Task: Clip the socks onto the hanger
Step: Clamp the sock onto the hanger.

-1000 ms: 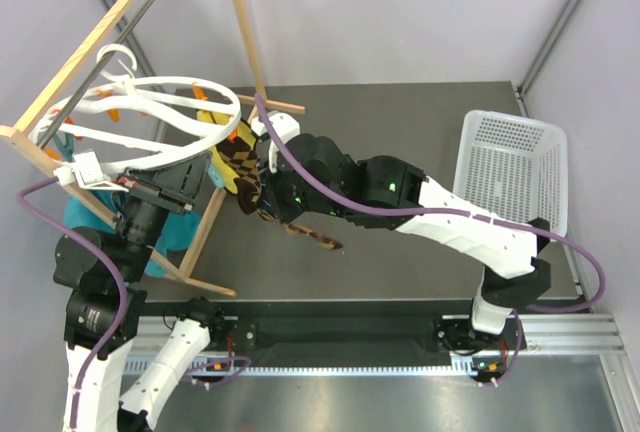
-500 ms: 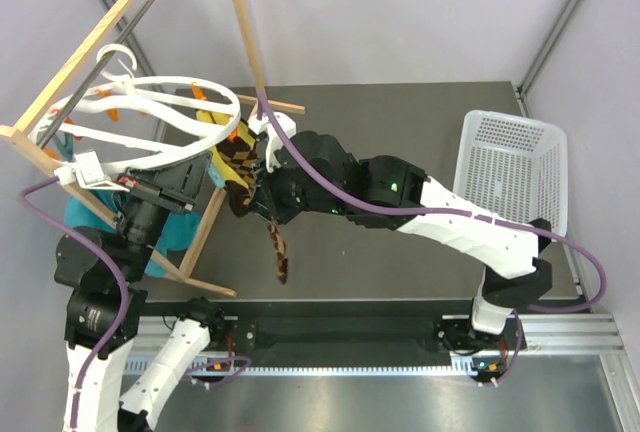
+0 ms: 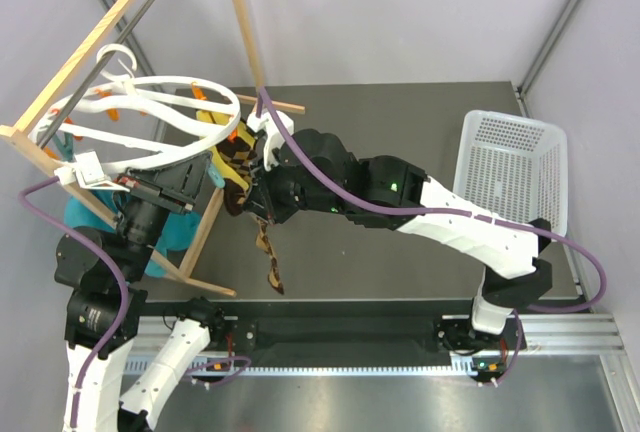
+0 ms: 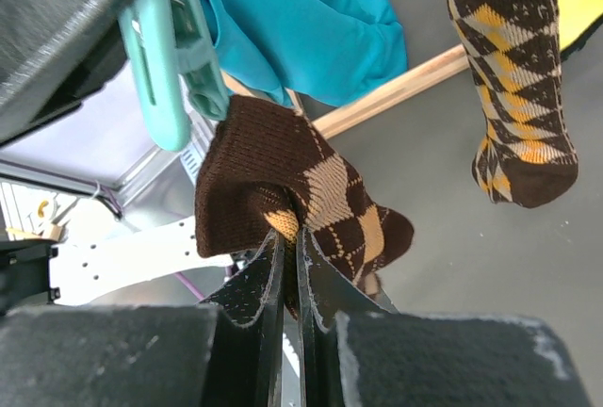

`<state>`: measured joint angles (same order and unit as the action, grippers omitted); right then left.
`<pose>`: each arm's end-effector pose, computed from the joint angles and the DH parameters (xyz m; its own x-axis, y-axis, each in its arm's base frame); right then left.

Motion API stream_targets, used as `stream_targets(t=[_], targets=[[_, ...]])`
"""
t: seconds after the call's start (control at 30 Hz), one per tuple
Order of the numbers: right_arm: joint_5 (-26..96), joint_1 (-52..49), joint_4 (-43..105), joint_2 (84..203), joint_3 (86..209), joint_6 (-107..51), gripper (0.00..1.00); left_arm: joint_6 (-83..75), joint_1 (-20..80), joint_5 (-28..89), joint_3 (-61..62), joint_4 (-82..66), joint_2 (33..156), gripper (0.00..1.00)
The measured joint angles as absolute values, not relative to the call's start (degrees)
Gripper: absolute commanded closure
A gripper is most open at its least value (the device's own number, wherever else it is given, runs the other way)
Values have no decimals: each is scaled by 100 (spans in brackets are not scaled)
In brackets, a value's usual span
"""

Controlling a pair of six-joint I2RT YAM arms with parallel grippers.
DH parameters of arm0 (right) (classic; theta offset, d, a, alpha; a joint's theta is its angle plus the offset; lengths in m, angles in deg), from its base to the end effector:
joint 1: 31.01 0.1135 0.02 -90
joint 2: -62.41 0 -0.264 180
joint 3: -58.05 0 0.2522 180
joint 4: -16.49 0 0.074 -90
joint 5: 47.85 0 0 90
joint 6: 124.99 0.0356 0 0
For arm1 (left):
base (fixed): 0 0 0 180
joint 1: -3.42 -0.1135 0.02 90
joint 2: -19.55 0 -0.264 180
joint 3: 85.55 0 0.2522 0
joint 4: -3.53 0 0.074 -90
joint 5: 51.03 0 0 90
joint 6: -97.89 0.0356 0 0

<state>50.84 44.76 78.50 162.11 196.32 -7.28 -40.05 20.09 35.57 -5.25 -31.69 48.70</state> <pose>0.0942 0.3494 0.4875 -0.5163 -0.1659 -0.8402 -0.7727 0.5134 0.3734 0.0501 -0.0172 0.4686 -0.0770 -0.7506 -0.6563 0.4236 0.5712 -0.7030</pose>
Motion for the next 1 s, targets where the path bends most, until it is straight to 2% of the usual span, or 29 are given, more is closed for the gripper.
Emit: stream_targets(t=[1.0], targets=[[4975,4473,7505,16388,19912,-726,100,-4007,2009,3559,-549,-3147,4867,100]])
